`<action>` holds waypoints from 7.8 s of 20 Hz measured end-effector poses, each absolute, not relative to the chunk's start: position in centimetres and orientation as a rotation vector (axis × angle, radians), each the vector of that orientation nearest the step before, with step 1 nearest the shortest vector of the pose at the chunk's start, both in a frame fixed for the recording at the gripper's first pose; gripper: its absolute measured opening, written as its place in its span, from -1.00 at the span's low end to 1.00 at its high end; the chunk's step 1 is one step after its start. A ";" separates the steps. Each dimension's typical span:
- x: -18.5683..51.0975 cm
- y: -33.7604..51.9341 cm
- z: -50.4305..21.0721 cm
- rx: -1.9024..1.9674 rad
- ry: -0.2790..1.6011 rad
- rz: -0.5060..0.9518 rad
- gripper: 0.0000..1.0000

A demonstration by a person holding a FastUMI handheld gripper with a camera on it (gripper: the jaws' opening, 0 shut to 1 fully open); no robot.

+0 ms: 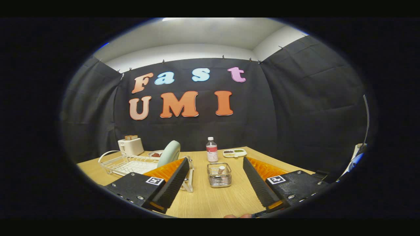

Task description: Take the plate from the dish rack, then take the spoon from the basket and place it into the plate.

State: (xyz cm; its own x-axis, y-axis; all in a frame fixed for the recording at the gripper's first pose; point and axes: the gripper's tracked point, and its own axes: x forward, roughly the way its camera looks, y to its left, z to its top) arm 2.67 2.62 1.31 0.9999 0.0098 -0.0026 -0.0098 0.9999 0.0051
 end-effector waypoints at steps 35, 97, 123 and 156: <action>19.8 14.7 -7.0 -0.114 0.544 0.012 -0.29; 0.9 11.8 -16.0 0.412 0.580 0.160 0.25; 12.9 0.1 -6.6 -0.078 0.137 -0.037 0.87; 9.1 0.1 -0.5 -0.041 0.073 -0.050 -0.83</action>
